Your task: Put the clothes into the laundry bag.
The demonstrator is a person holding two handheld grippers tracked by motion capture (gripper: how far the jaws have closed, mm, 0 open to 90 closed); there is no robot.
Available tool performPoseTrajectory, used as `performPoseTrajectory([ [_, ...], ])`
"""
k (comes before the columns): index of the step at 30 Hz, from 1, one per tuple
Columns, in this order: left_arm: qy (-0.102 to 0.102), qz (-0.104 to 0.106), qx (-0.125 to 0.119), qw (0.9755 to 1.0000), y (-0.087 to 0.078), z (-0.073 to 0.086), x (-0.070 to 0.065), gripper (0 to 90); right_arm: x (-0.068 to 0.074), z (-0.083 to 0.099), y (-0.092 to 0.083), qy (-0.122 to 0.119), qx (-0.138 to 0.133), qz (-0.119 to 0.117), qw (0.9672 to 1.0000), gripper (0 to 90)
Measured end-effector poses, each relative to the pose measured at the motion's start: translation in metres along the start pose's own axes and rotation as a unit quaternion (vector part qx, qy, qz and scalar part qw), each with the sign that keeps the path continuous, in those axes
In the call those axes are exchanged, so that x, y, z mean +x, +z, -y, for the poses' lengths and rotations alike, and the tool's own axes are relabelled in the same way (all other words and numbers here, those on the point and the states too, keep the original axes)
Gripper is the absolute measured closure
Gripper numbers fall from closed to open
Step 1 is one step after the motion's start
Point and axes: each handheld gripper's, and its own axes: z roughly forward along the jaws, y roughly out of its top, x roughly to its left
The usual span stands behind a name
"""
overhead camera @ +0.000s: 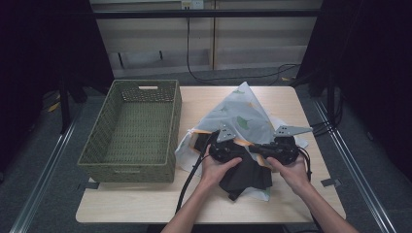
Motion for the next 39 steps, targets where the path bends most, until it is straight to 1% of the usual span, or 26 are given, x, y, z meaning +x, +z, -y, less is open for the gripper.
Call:
performPoseTrajectory([
  [1, 0.001, 0.004, -0.004, 1.0, -0.005, -0.001, 0.0, 39.5, 0.0, 0.001, 0.0, 0.002, 0.001, 0.0, 1.0, 89.1],
  [3, 0.005, 0.005, 0.004, 1.0, -0.017, -0.004, -0.003, 32.7, -0.002, 0.002, 0.0, 0.003, 0.002, 0.003, 1.0, 89.1],
  [5, 0.02, 0.009, 0.004, 0.9997, -0.029, -0.004, -0.006, 26.3, -0.004, 0.002, 0.0, 0.003, 0.003, 0.004, 1.0, 89.1],
  [8, 0.033, 0.006, 0.0, 0.9994, -0.047, -0.002, -0.014, 21.5, -0.003, 0.003, 0.0, 0.004, 0.004, 0.007, 1.0, 89.0],
  [10, 0.033, 0.022, -0.008, 0.9992, -0.054, 0.001, -0.016, 20.0, -0.002, 0.003, 0.0, 0.002, 0.006, 0.007, 1.0, 88.9],
  [11, 0.035, 0.024, -0.012, 0.999, -0.056, 0.003, -0.019, 19.9, -0.001, 0.003, 0.0, -0.001, 0.006, 0.007, 1.0, 88.9],
  [12, 0.045, 0.022, -0.011, 0.9987, -0.058, 0.005, -0.022, 19.6, -0.001, 0.002, 0.001, -0.001, 0.006, 0.007, 1.0, 88.9],
  [16, 0.055, 0.035, 0.011, 0.9978, -0.048, 0.017, -0.027, 15.0, -0.001, 0.002, 0.001, -0.002, 0.007, 0.009, 0.9999, 88.5],
  [17, 0.059, 0.036, 0.023, 0.9974, -0.04, 0.021, -0.027, 13.7, -0.001, 0.002, 0.001, -0.001, 0.007, 0.008, 0.9999, 88.5],
  [18, 0.053, 0.042, 0.034, 0.9971, -0.035, 0.023, -0.028, 8.1, -0.001, 0.003, 0.001, -0.001, 0.008, 0.009, 0.9999, 88.3],
  [20, 0.063, 0.037, 0.061, 0.9955, -0.026, 0.029, -0.029, 4.9, 0.001, 0.004, 0.001, -0.002, 0.01, 0.01, 0.9999, 88.3],
  [21, 0.065, 0.042, 0.069, 0.9946, -0.022, 0.033, -0.031, 2.8, 0.001, 0.004, 0.001, -0.004, 0.012, 0.009, 0.9999, 88.2],
  [24, 0.082, 0.033, 0.081, 0.9927, -0.018, 0.037, -0.033, 2.3, 0.001, 0.006, 0.001, -0.007, 0.013, 0.008, 0.9999, 86.8],
  [25, 0.083, 0.02, 0.088, 0.9925, -0.018, 0.038, -0.033, 3.1, 0.001, 0.006, 0.001, -0.006, 0.014, 0.007, 0.9999, 85.2],
  [26, 0.097, 0.005, 0.091, 0.9911, -0.016, 0.039, -0.034, 9.1, 0.001, 0.006, 0.002, -0.006, 0.015, 0.006, 0.9998, 84.8],
  [27, 0.118, -0.004, 0.097, 0.9883, -0.014, 0.041, -0.034, 12.0, 0.002, 0.007, 0.002, -0.007, 0.016, 0.009, 0.9998, 84.9],
  [28, 0.129, -0.016, 0.101, 0.9864, -0.012, 0.043, -0.035, 14.3, 0.003, 0.007, 0.002, -0.007, 0.016, 0.009, 0.9998, 85.0],
  [29, 0.138, -0.031, 0.101, 0.9849, -0.011, 0.046, -0.035, 17.9, 0.004, 0.007, 0.001, -0.008, 0.018, 0.009, 0.9998, 85.1],
  [30, 0.141, -0.046, 0.095, 0.9843, -0.011, 0.047, -0.035, 24.7, 0.005, 0.008, 0.001, -0.01, 0.019, 0.01, 0.9997, 85.1],
  [31, 0.141, -0.052, 0.097, 0.9839, -0.011, 0.047, -0.034, 30.1, 0.006, 0.009, 0.001, -0.012, 0.019, 0.01, 0.9997, 84.9],
  [32, 0.13, -0.066, 0.097, 0.9846, -0.012, 0.045, -0.032, 37.4, 0.006, 0.009, 0.0, -0.01, 0.019, 0.011, 0.9997, 84.5],
  [34, 0.12, -0.072, 0.093, 0.9858, -0.012, 0.041, -0.027, 54.6, 0.007, 0.009, -0.001, -0.014, 0.018, 0.011, 0.9997, 82.5],
  [35, 0.119, -0.075, 0.101, 0.9849, -0.014, 0.039, -0.024, 61.4, 0.008, 0.009, -0.001, -0.013, 0.017, 0.01, 0.9997, 82.0],
  [37, 0.088, -0.068, 0.083, 0.9903, -0.015, 0.039, -0.017, 74.0, 0.01, 0.008, -0.001, -0.016, 0.016, 0.008, 0.9997, 80.7],
  [38, 0.081, -0.068, 0.083, 0.9909, -0.017, 0.038, -0.014, 77.5, 0.011, 0.008, -0.002, -0.019, 0.016, 0.006, 0.9997, 81.1],
  [39, 0.067, -0.066, 0.076, 0.9927, -0.018, 0.037, -0.01, 79.4, 0.011, 0.008, -0.002, -0.022, 0.016, 0.004, 0.9996, 81.3],
])
